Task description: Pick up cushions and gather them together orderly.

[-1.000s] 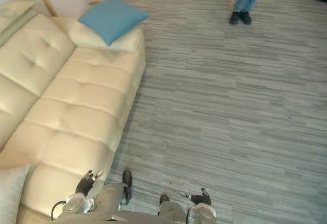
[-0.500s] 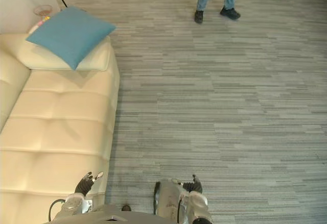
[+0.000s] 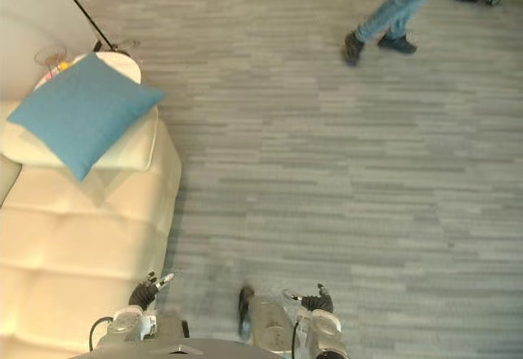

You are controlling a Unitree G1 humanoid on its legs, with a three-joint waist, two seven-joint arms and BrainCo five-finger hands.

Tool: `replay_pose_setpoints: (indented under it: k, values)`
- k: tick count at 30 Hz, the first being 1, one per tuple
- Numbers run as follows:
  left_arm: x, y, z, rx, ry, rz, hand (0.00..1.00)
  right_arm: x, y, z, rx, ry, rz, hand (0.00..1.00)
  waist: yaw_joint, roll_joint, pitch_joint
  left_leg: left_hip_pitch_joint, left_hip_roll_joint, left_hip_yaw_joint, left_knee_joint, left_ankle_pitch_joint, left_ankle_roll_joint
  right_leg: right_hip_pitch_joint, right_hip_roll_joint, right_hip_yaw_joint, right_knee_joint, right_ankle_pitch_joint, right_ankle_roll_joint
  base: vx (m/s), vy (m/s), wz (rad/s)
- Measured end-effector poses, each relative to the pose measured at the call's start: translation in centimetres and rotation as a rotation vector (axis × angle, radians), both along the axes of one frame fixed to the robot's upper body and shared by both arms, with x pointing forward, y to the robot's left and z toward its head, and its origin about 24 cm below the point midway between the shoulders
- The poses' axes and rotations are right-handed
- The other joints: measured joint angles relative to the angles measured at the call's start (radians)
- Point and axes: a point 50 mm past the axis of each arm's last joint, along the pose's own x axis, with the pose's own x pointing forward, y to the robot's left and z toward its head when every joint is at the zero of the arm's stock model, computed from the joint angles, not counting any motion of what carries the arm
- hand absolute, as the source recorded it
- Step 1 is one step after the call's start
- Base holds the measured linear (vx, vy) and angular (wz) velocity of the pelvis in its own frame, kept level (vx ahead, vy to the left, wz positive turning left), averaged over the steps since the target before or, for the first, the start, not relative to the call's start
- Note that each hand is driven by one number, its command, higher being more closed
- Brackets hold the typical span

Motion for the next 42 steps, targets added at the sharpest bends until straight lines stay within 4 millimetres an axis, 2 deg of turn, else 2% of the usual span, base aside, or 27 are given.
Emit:
replay_pose_setpoints:
  k: [2,3,5,6,7,8,9,10,12,14,15,16,17,19,22,24,25,26,27,29,31,32,34,36,39,41,42]
  values:
    - [0.2,0.2,0.3,0.003,-0.021,0.014,0.00,-0.1,0.2,-0.1,0.011,0.003,-0.010,0.00,0.028,0.001,-0.001,-0.073,-0.034,0.053,-0.169,-0.044,0.017,0.076,-0.003,0.029,-0.066,0.010,0.027,0.49,-0.006,-0.40]
    - [-0.1,0.5,0.2,0.005,-0.017,0.029,0.00,0.1,0.4,-0.1,0.016,-0.004,-0.014,0.00,0.038,0.000,0.000,-0.109,-0.074,0.069,-0.394,-0.046,0.018,0.137,-0.010,0.051,-0.115,0.002,0.040,0.54,0.045,-0.44]
    - [0.0,0.5,0.3,0.002,-0.025,0.034,0.00,0.1,0.7,-0.1,0.024,-0.003,-0.016,0.00,0.043,-0.004,0.002,-0.113,-0.111,0.067,-0.568,-0.025,0.010,0.179,-0.022,0.058,-0.148,-0.007,0.055,0.39,0.069,-0.16]
    - [-0.1,0.5,0.3,0.002,-0.026,0.033,0.00,0.1,0.4,-0.1,0.018,0.000,-0.017,0.00,0.050,-0.004,-0.001,-0.095,-0.156,0.058,-0.824,0.058,-0.009,0.237,-0.034,0.067,-0.202,-0.019,0.075,0.53,0.141,-0.13]
    - [-0.2,0.4,0.2,-0.002,-0.023,0.035,0.00,0.1,0.2,-0.1,0.011,-0.001,-0.015,0.00,0.055,0.000,-0.004,-0.096,-0.166,0.052,-0.919,0.129,0.006,0.270,-0.034,0.075,-0.226,-0.033,0.095,0.64,0.186,-0.16]
    - [-0.2,0.4,0.2,-0.006,-0.024,0.041,0.00,0.1,0.2,-0.1,0.010,0.000,-0.015,0.00,0.060,-0.003,-0.004,-0.094,-0.170,0.051,-0.913,0.171,0.016,0.284,-0.038,0.082,-0.229,-0.045,0.105,0.57,0.210,-0.25]
    - [-0.2,0.6,0.2,-0.001,-0.023,0.040,0.00,0.1,0.3,-0.1,0.013,0.002,-0.014,0.00,0.070,-0.022,-0.016,-0.096,-0.186,0.054,-0.893,0.231,0.070,0.294,-0.056,0.092,-0.221,-0.075,0.126,0.62,0.210,-0.22]
    - [-0.1,1.0,0.2,0.010,-0.022,0.040,0.00,-0.2,0.8,-0.3,0.026,0.013,-0.012,0.00,0.067,-0.049,-0.038,-0.113,-0.221,0.054,-0.837,0.209,0.135,0.277,-0.090,0.100,-0.146,-0.115,0.154,0.62,0.195,-0.15]
    - [-0.2,1.6,0.2,0.024,-0.016,0.040,0.00,-0.4,1.1,-0.6,0.036,0.026,-0.010,0.00,0.067,-0.068,-0.049,-0.102,-0.237,0.057,-0.808,0.154,0.149,0.204,-0.111,0.118,0.039,-0.123,0.171,0.49,0.145,0.05]
    - [-0.3,1.8,0.1,0.030,-0.003,0.039,0.00,-0.7,1.5,-0.8,0.049,0.042,-0.011,0.00,0.060,-0.090,-0.046,-0.035,-0.266,0.049,-0.791,0.095,0.156,0.079,-0.147,0.134,0.404,-0.078,0.340,0.59,0.193,0.21]
    - [-0.4,2.0,0.0,0.035,0.006,0.040,0.00,-0.8,1.6,-0.9,0.050,0.044,-0.008,0.00,0.055,-0.095,-0.045,-0.010,-0.276,0.045,-0.790,0.080,0.160,0.050,-0.158,0.139,0.501,-0.068,0.368,0.58,0.153,0.34]
    - [-0.9,2.2,-0.2,0.041,0.032,0.040,0.00,-0.7,1.6,-0.8,0.045,0.045,0.002,0.00,0.044,-0.096,-0.043,0.074,-0.296,0.019,-0.806,0.051,0.166,-0.008,-0.198,0.094,0.685,-0.075,0.329,0.67,0.129,0.41]
    - [-1.2,2.2,-0.4,0.044,0.043,0.045,0.00,-0.7,1.6,-0.8,0.040,0.044,0.010,0.00,0.041,-0.086,-0.036,0.173,-0.304,-0.016,-0.853,0.040,0.172,-0.043,-0.221,0.032,0.727,-0.107,0.249,0.64,0.104,0.43]
    - [-1.4,2.2,-0.4,0.043,0.047,0.064,0.00,-0.5,1.4,-0.7,0.033,0.035,0.013,0.00,0.038,-0.080,-0.035,0.256,-0.301,-0.059,-0.897,0.039,0.174,-0.092,-0.218,0.002,0.617,-0.151,0.198,0.49,0.017,0.62]
    - [-1.4,1.7,-0.5,0.019,0.048,0.089,0.00,-0.2,0.9,-0.4,0.023,0.019,0.003,0.00,0.031,-0.064,-0.028,0.301,-0.274,-0.168,-0.899,0.017,0.168,-0.168,-0.147,0.100,0.334,-0.145,0.191,0.44,-0.124,0.97]
    - [-1.5,1.6,-0.5,0.017,0.050,0.091,0.00,-0.1,0.9,-0.3,0.021,0.012,0.003,0.00,0.022,-0.065,-0.027,0.309,-0.263,-0.241,-0.888,-0.004,0.136,-0.164,-0.106,0.215,0.121,-0.054,0.204,0.33,-0.200,1.37]
    - [-1.5,2.0,-0.5,0.027,0.047,0.094,0.00,-0.6,1.1,-0.5,0.027,0.027,-0.002,0.00,0.021,-0.095,-0.033,0.315,-0.277,-0.275,-0.864,-0.041,0.088,-0.147,-0.124,0.261,0.008,0.079,0.198,0.32,-0.268,1.54]
    - [-1.6,2.1,-0.6,0.024,0.054,0.113,0.00,-0.8,0.9,-0.6,0.027,0.033,-0.006,0.00,0.026,-0.084,-0.030,0.324,-0.263,-0.300,-0.845,-0.087,0.076,-0.137,-0.132,0.227,0.041,0.137,0.205,0.30,-0.273,1.43]
    - [-2.3,1.7,-0.8,0.008,0.068,0.139,0.00,-0.8,0.5,-0.6,0.015,0.037,-0.007,0.00,0.037,-0.058,-0.048,0.314,-0.235,-0.319,-0.835,-0.090,0.061,-0.130,-0.122,0.195,0.050,0.119,0.190,0.28,-0.280,0.86]
    - [-2.6,1.1,-0.9,-0.015,0.070,0.171,0.00,-0.8,0.2,-0.5,0.007,0.035,-0.008,0.00,0.044,-0.037,-0.063,0.301,-0.202,-0.319,-0.836,-0.073,0.032,-0.107,-0.120,0.125,0.025,0.099,0.169,0.27,-0.270,0.88]
    - [-2.6,0.9,-0.9,-0.024,0.069,0.172,0.00,-0.9,0.4,-0.5,0.016,0.036,-0.012,0.00,0.045,-0.030,-0.064,0.275,-0.184,-0.298,-0.811,-0.060,0.001,-0.078,-0.126,0.070,0.006,0.093,0.156,0.16,-0.194,1.12]
    - [-2.5,1.0,-0.8,-0.025,0.063,0.176,0.00,-1.2,0.5,-0.7,0.027,0.037,-0.038,0.00,0.039,-0.026,-0.063,0.220,-0.144,-0.178,-0.728,-0.070,-0.037,-0.034,-0.144,-0.016,-0.022,0.085,0.140,0.07,-0.126,1.38]
    - [-2.5,1.1,-0.8,-0.017,0.062,0.164,0.00,-1.8,0.3,-0.8,0.029,0.046,-0.060,0.00,0.033,-0.026,-0.064,0.185,-0.075,0.029,-0.731,-0.046,-0.002,0.014,-0.168,-0.115,-0.045,0.076,0.148,0.02,-0.086,1.51]
    - [-2.5,1.1,-0.8,-0.011,0.066,0.151,0.00,-1.9,0.2,-0.8,0.036,0.044,-0.076,0.00,0.030,-0.018,-0.073,0.176,-0.079,0.085,-0.803,-0.030,0.009,0.018,-0.188,-0.160,-0.041,0.064,0.166,-0.03,0.050,1.00]
    - [-2.0,1.9,-0.6,0.032,0.064,0.099,0.00,-2.3,0.7,-1.1,0.058,0.057,-0.097,0.00,0.029,-0.054,-0.084,0.170,-0.119,0.101,-0.900,-0.002,0.021,0.031,-0.233,-0.228,-0.095,0.102,0.190,-0.02,0.094,0.74]
    - [-2.2,1.9,-0.8,0.037,0.082,0.085,0.00,-2.8,0.7,-1.2,0.058,0.065,-0.105,0.00,0.016,-0.052,-0.093,0.178,-0.074,0.244,-0.905,-0.007,0.007,0.057,-0.250,-0.267,-0.131,0.123,0.202,0.05,0.073,0.68]
    - [-2.6,1.6,-1.0,0.036,0.102,0.067,0.00,-2.8,0.0,-1.0,0.045,0.063,-0.123,0.00,0.003,-0.042,-0.089,0.185,-0.069,0.291,-0.909,0.047,0.008,0.076,-0.262,-0.285,-0.139,0.124,0.210,0.08,0.147,0.70]
